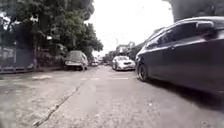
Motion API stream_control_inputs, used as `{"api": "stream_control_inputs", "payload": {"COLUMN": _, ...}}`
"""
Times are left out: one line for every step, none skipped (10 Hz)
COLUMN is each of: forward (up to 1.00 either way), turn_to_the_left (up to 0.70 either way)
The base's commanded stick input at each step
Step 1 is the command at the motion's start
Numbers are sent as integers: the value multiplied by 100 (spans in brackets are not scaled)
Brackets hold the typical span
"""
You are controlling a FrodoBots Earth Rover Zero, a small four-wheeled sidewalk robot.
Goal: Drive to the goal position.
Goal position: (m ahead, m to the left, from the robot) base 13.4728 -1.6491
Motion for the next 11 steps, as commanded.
{"api": "stream_control_inputs", "payload": {"forward": 100, "turn_to_the_left": 0}}
{"api": "stream_control_inputs", "payload": {"forward": 100, "turn_to_the_left": 2}}
{"api": "stream_control_inputs", "payload": {"forward": 100, "turn_to_the_left": 27}}
{"api": "stream_control_inputs", "payload": {"forward": 100, "turn_to_the_left": 19}}
{"api": "stream_control_inputs", "payload": {"forward": 100, "turn_to_the_left": 3}}
{"api": "stream_control_inputs", "payload": {"forward": 100, "turn_to_the_left": 0}}
{"api": "stream_control_inputs", "payload": {"forward": 100, "turn_to_the_left": 0}}
{"api": "stream_control_inputs", "payload": {"forward": 100, "turn_to_the_left": 0}}
{"api": "stream_control_inputs", "payload": {"forward": 100, "turn_to_the_left": 0}}
{"api": "stream_control_inputs", "payload": {"forward": 100, "turn_to_the_left": 0}}
{"api": "stream_control_inputs", "payload": {"forward": 100, "turn_to_the_left": 0}}
